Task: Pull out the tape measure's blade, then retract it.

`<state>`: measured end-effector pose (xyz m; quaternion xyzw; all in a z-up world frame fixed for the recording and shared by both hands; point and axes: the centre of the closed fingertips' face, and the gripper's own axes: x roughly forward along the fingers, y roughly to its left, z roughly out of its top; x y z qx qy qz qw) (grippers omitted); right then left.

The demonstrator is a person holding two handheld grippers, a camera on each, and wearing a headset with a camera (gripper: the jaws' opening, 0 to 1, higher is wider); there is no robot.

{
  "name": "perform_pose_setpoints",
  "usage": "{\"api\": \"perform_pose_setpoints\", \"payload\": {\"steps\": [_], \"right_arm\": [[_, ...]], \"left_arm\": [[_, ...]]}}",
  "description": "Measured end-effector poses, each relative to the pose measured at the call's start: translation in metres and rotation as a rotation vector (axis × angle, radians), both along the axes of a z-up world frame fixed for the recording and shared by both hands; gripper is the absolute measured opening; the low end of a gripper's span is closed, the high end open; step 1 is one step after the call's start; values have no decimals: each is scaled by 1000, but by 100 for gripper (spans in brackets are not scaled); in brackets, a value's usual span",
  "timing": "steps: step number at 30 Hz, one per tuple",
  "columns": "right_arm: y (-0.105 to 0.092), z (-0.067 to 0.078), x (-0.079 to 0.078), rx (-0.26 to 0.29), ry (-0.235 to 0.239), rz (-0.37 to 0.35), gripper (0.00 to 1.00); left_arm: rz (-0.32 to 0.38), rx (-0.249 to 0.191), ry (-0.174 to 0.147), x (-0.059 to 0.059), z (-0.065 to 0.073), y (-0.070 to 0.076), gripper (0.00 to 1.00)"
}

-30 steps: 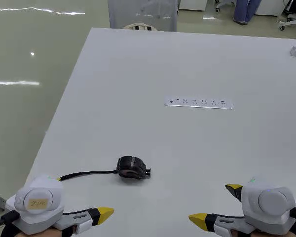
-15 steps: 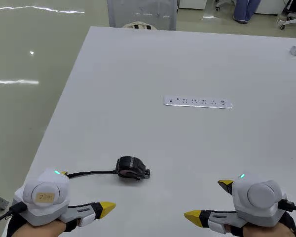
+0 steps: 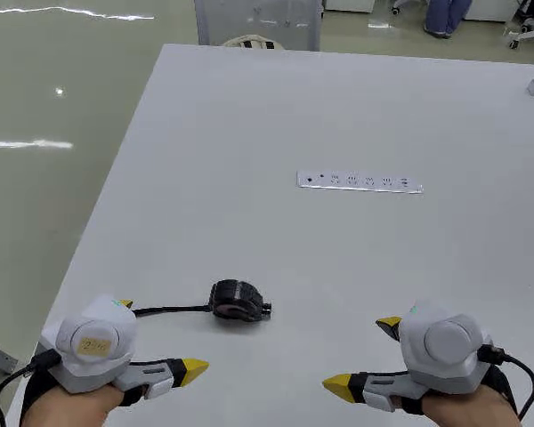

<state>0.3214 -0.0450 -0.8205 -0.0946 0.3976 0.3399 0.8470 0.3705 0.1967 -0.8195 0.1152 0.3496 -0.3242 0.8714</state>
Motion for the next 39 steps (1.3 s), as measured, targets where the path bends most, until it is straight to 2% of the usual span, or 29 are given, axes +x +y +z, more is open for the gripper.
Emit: {"api": "perform_pose_setpoints", "payload": {"steps": [7, 8, 12, 23, 31, 39], "right_arm": [[2, -5, 3, -12, 2, 24, 78], [3, -7, 6, -22, 0, 43, 78], [4, -9, 8, -31, -4, 62, 78], [14, -17, 15, -64, -20, 143, 76], [23, -23, 17, -87, -31, 231, 73], [31, -31, 23, -101, -39, 282, 71]], "left_arm": [[-26, 9, -4, 5, -3, -3, 87], [-55, 19, -5, 7, -5, -7, 87], [-88, 33, -7, 10, -9, -10, 86], [-204, 72, -31, 18, -9, -20, 83], [-270, 100, -30, 22, -15, -25, 81], [-339, 133, -33, 25, -19, -31, 78]]}}
